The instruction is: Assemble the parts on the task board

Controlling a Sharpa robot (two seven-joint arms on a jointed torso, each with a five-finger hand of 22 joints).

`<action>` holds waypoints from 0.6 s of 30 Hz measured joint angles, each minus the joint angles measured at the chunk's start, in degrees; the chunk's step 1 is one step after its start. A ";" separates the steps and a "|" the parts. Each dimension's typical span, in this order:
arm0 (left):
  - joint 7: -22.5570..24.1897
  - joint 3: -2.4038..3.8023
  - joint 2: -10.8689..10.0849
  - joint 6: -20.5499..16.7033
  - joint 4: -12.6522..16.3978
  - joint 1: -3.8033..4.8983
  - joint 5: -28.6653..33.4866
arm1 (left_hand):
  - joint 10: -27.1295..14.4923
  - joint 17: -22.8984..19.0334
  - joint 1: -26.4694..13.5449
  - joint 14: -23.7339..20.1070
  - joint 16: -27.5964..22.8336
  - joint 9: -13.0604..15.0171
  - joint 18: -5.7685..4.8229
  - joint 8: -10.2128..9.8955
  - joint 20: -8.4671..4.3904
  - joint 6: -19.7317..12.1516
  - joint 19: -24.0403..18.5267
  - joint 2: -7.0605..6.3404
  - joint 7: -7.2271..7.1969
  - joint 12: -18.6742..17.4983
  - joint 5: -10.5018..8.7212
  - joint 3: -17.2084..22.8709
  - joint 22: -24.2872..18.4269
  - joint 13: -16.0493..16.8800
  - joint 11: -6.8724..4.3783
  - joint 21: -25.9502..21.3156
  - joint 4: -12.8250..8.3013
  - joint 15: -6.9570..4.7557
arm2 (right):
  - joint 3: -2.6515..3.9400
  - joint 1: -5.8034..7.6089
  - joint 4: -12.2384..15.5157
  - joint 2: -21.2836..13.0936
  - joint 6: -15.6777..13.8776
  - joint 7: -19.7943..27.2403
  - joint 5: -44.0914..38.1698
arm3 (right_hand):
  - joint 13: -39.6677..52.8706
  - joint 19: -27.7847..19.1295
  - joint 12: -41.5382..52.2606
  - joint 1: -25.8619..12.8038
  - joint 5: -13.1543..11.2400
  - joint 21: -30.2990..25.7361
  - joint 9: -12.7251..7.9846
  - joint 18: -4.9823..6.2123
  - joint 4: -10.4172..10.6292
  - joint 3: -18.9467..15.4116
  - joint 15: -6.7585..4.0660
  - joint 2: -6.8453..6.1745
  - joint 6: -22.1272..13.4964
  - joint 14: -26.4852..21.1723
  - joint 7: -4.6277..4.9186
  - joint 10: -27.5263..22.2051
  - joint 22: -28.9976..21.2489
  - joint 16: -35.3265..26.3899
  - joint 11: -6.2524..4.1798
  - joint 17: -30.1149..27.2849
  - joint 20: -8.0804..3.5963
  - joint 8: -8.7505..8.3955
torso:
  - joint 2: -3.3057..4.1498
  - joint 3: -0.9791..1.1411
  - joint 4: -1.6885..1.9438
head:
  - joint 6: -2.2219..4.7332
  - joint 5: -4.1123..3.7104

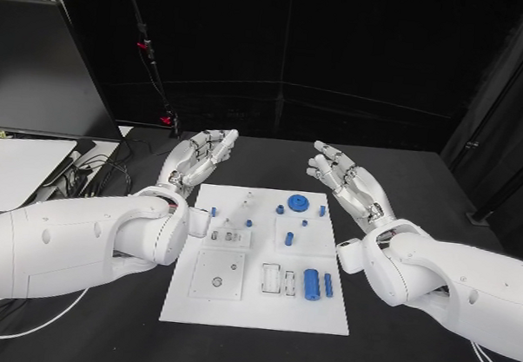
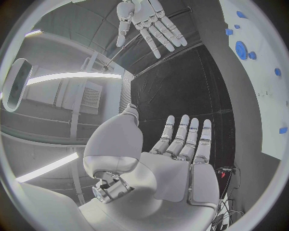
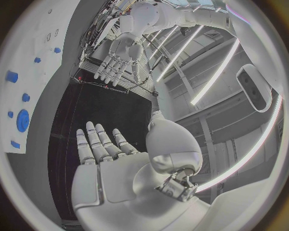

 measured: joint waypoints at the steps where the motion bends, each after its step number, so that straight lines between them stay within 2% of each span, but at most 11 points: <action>1: 0.00 0.00 -0.03 0.00 0.03 0.02 0.00 | 0.00 0.00 0.00 0.03 0.00 0.00 0.00 0.00 0.00 0.00 0.00 0.00 0.00 0.00 0.00 0.00 0.00 0.00 0.00 0.00 0.00 0.03 | 0.00 0.07 0.00 -0.05 0.20 -0.06 -0.07 | 0.00 0.61 0.40 0.15 0.00 0.27 -0.04 0.00 0.00 0.00 -0.06 -0.08 0.00 0.53 0.00 0.11 0.15 0.62 0.04 0.05 -0.08 0.20 | 0.23 0.01 0.05 | -0.02 0.03; 3: 0.00 0.00 -0.09 0.00 0.08 0.04 0.00 | 0.00 0.00 0.00 0.03 0.00 0.00 0.00 0.00 0.00 0.00 0.00 0.00 0.00 0.00 0.00 0.00 0.00 0.00 0.00 0.00 0.00 0.03 | 0.00 0.33 -0.06 -0.10 0.64 -0.20 -0.28 | 0.00 2.92 1.20 0.34 0.00 1.39 -0.11 0.17 0.00 0.00 -0.25 0.11 0.00 2.09 0.00 0.53 0.82 2.09 -0.11 0.06 -0.15 0.38 | 0.81 0.03 0.18 | -0.05 0.12; 4: 0.00 0.00 -0.15 0.00 0.11 0.07 0.00 | 0.00 -0.01 0.00 0.03 0.00 0.00 0.00 0.00 0.00 0.00 0.00 0.00 0.00 0.00 0.00 0.00 0.00 0.00 0.00 0.00 0.00 0.03 | 0.00 0.60 -0.15 -0.13 0.95 -0.31 -0.44 | 0.00 4.49 1.66 0.34 0.00 2.14 -0.12 0.96 0.00 0.00 -0.36 0.11 0.00 2.89 0.00 0.60 1.28 2.72 -0.04 0.06 -0.19 0.59 | 1.03 0.04 0.24 | -0.05 0.14; 5: 0.00 0.00 -0.20 0.00 0.16 0.11 0.00 | 0.00 0.00 0.00 0.03 0.00 0.00 0.00 0.00 0.00 0.00 0.00 0.00 0.00 0.00 0.00 0.00 0.00 0.00 0.00 0.00 0.00 0.03 | 0.00 0.83 -0.22 -0.17 1.18 -0.41 -0.58 | 0.00 6.20 2.17 0.34 0.00 2.97 -0.13 0.89 0.00 0.00 -0.49 0.11 0.00 3.82 0.00 0.85 1.80 3.21 -0.03 0.06 -0.23 0.85 | 1.33 0.06 0.32 | -0.02 0.19; 7: 0.01 0.00 -0.34 -0.01 0.26 0.19 0.00 | 0.00 -0.01 0.00 0.03 0.00 0.00 0.00 0.00 0.00 0.00 0.00 0.00 0.00 0.00 0.00 0.00 0.00 0.00 0.00 0.00 0.00 0.03 | 0.00 1.38 -0.37 -0.25 1.66 -0.66 -0.90 | 0.00 11.46 3.71 0.34 0.00 5.52 -0.26 0.97 0.00 0.00 -0.97 0.11 -0.21 7.11 -0.21 1.69 3.27 4.39 -0.25 0.01 -0.38 1.31 | 1.84 0.09 0.46 | 0.03 0.21; 8: 0.01 0.00 -0.43 -0.01 0.35 0.24 0.00 | 0.00 0.00 0.00 0.03 0.20 0.00 0.00 0.00 -0.11 0.00 0.12 0.00 0.00 0.00 0.00 0.00 0.02 0.00 0.00 0.09 0.00 0.03 | 0.03 1.81 -0.51 -0.27 1.98 -0.83 -1.14 | 0.00 14.67 4.52 0.34 0.00 7.05 -0.32 1.76 0.00 0.00 -1.30 0.11 -0.29 9.18 -0.29 2.23 4.15 5.04 -0.27 -0.01 -0.47 1.56 | 2.14 0.10 0.57 | 0.11 0.22; 10: 0.01 0.01 -0.57 -0.02 0.47 0.32 0.00 | 0.00 -0.01 0.00 0.02 0.23 -0.01 0.00 0.10 -0.20 0.00 0.21 0.00 0.00 0.00 0.00 0.00 0.05 0.01 0.00 0.20 0.00 0.03 | 0.07 2.32 -0.74 -0.27 2.40 -1.06 -1.44 | 0.00 20.04 5.99 0.58 0.00 9.66 -0.37 1.78 0.00 0.00 -1.91 0.35 -0.47 13.17 -0.11 3.02 5.51 6.11 -0.33 -0.10 -0.64 1.95 | 2.61 0.14 0.73 | 0.19 0.22; 12: 0.01 0.01 -0.66 -0.02 0.52 0.37 0.00 | 0.00 -0.01 0.00 0.02 0.23 -0.01 0.00 0.23 -0.21 0.00 0.21 0.00 0.00 0.00 0.00 0.00 0.06 0.05 0.00 0.20 0.00 0.03 | 0.07 2.94 -1.20 -0.18 3.00 -1.37 -1.86 | -0.01 23.23 7.17 0.57 0.00 11.22 -0.46 2.69 0.18 -0.18 -2.45 0.33 -0.51 16.99 -0.07 3.90 6.13 6.58 -0.25 -0.36 -0.82 2.69 | 2.98 0.16 0.83 | 0.25 0.15; 17: 0.01 0.02 -0.76 -0.02 0.62 0.63 0.00 | 0.00 -0.01 0.00 0.02 0.23 -0.01 0.00 0.23 -0.20 0.00 0.21 0.00 0.00 0.00 0.00 0.00 0.12 0.05 0.00 0.20 0.00 0.02 | 0.07 4.68 -2.84 0.32 4.80 -2.30 -3.19 | -0.23 27.87 8.48 0.87 0.00 13.40 -0.70 2.71 0.18 -0.56 -3.42 0.64 -1.11 24.18 -0.26 5.01 6.72 6.26 -0.55 -0.91 -1.21 4.04 | 4.14 0.29 1.14 | 0.72 -0.18; 18: 0.01 0.02 -0.79 -0.02 0.66 0.68 0.00 | 0.00 -0.01 0.00 0.03 0.23 -0.01 0.00 0.23 -0.21 0.00 0.21 0.00 0.00 0.00 0.00 0.00 0.12 0.05 0.00 0.20 0.00 0.02 | 0.08 5.01 -3.21 0.44 5.22 -2.53 -3.49 | -0.23 28.69 8.64 0.87 0.00 13.83 -0.77 3.50 0.11 -0.62 -3.63 0.64 -1.22 25.56 -0.36 5.35 6.81 6.26 -0.66 -0.91 -1.30 4.38 | 4.33 0.31 1.19 | 0.81 -0.24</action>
